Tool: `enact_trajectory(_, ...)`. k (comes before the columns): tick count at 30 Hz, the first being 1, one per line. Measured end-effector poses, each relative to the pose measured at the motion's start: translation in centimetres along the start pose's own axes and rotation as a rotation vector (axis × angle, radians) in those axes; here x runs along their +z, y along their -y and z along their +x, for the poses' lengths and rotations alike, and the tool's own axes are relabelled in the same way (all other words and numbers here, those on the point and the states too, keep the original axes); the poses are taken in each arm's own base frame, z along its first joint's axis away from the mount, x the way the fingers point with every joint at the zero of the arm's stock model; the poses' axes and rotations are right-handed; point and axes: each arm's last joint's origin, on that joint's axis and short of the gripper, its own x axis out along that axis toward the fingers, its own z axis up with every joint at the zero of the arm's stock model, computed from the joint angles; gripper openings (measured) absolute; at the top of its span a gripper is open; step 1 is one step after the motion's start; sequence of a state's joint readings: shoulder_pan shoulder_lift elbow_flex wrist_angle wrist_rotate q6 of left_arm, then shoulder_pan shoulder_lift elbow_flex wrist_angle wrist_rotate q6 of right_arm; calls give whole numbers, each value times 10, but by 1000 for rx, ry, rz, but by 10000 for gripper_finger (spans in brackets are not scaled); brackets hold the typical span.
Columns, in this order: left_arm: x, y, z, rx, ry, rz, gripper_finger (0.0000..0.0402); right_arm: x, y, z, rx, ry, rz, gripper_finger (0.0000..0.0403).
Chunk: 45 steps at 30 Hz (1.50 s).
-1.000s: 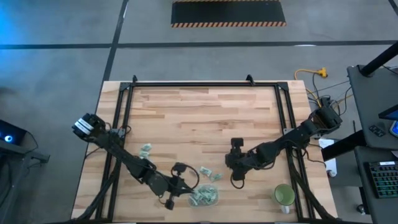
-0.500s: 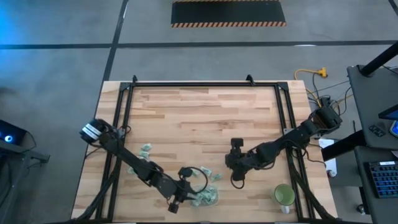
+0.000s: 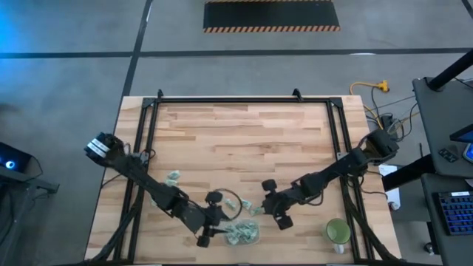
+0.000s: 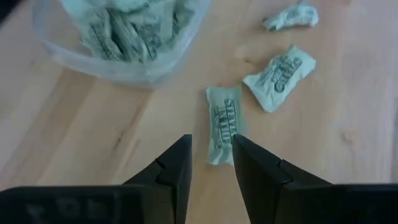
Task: Pick and place Stevia / Truvia into bins
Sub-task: Put the stevia packet into the transparent container
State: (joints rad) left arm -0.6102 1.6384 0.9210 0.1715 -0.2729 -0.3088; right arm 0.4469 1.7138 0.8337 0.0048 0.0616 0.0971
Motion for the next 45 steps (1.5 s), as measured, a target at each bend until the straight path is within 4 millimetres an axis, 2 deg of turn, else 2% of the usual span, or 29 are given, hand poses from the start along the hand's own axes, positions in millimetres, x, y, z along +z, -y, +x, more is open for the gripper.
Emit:
enact_trajectory(7, -4, -5, -18, 115, -89, -126, 177, -3, 4, 6, -21, -10, 5, 101)
enact_trajectory(12, -7, -5, -18, 126, -109, -125, 177, -3, 5, 6, -26, -4, 8, 93)
enact_trajectory(21, -9, -6, -18, 127, -111, -125, 177, -13, 6, 29, -32, -28, -1, 92)
enact_trajectory(28, -9, -6, -18, 124, -115, -126, 177, -15, 14, 34, -40, -46, 35, 89)
enact_trajectory(37, -14, -8, -19, 140, -163, -110, 177, -17, 17, 17, -92, -121, 38, 15)
enact_trajectory(42, -20, -10, -19, 156, -194, -119, 177, -18, 24, -1, -305, -147, 122, 10)
enact_trajectory(45, -26, -12, -20, 169, -222, -113, 177, -13, 25, -9, -353, -104, 147, 9)
